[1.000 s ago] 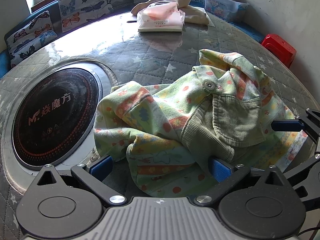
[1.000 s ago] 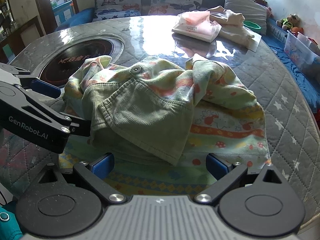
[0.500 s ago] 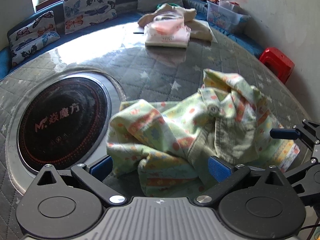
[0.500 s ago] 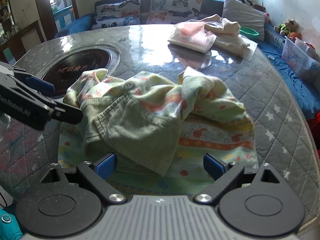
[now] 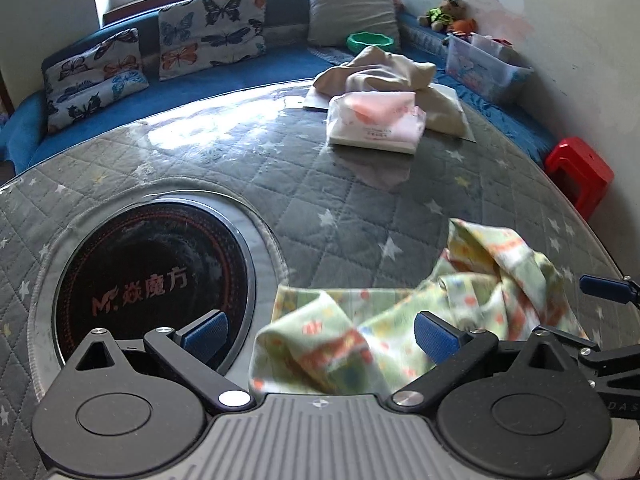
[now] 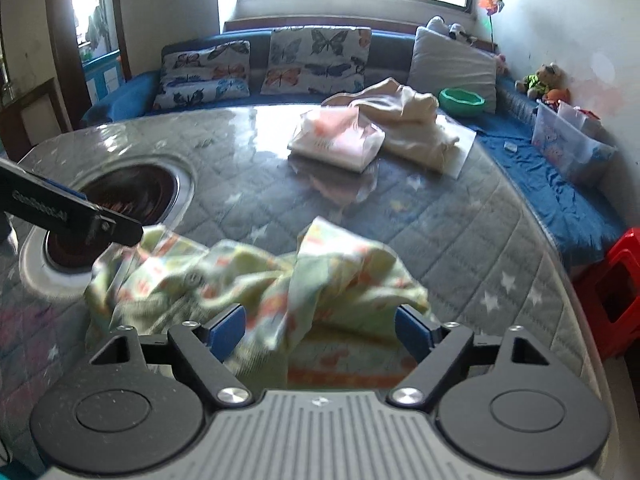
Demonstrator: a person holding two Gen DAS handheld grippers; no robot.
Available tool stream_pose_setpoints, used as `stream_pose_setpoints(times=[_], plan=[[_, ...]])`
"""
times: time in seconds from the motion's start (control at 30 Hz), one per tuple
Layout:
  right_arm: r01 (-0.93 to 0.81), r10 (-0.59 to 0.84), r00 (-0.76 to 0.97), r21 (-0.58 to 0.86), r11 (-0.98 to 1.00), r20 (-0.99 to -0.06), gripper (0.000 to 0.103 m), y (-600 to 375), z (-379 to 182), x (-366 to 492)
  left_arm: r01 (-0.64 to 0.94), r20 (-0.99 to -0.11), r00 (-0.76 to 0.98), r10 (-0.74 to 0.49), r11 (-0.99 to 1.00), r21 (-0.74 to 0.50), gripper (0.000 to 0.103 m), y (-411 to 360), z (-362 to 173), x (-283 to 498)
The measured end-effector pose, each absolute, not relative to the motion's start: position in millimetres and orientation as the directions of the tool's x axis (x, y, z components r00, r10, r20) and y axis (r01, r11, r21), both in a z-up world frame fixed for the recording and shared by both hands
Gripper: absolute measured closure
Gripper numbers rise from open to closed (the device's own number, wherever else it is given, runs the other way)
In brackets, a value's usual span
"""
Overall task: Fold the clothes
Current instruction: 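Close the left gripper on the garment edge while the right gripper grasps another edge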
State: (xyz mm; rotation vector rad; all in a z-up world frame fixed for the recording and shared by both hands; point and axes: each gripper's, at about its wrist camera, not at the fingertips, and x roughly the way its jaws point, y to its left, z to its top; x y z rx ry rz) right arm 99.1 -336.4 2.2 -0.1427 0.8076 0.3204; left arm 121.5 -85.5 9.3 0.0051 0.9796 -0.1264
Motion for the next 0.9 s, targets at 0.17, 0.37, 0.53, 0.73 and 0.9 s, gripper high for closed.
stream_pose_setpoints(times=[0.17, 0.37, 0.53, 0.73, 0.9], plan=[[-0.345, 0.211, 0.661, -0.042, 0.938, -0.721, 0.025, -325.9, -0.8, 120.7, 0.077, -0.837, 0.541, -0.088, 0.995, -0.055, 0.002, -86.5, 4.6, 142.8], [-0.365, 0.215, 0.659, -0.057, 0.929, -0.721, 0.032, -315.8, -7.1, 136.9, 0.067, -0.859, 0.508, -0.071, 0.997, -0.043, 0.008, -90.7, -6.8, 156.9], [-0.398, 0.190, 0.673, -0.133, 0.908, -0.715, 0.039, -302.5, -12.4, 137.3, 0.085, -0.881, 0.470, -0.053, 0.996, -0.015, 0.017, -95.2, -21.0, 164.0], [-0.363, 0.169, 0.675, -0.124, 0.924, -0.718, 0.055, -314.6, -15.5, 137.8, 0.071, -0.894, 0.442, -0.071, 0.997, -0.044, 0.041, -82.1, -27.1, 160.3], [-0.319, 0.152, 0.687, -0.107, 0.942, -0.711, 0.064, -332.1, -15.3, 130.6, 0.070, -0.892, 0.436, -0.119, 0.993, -0.098, 0.071, -70.3, -24.9, 153.2]])
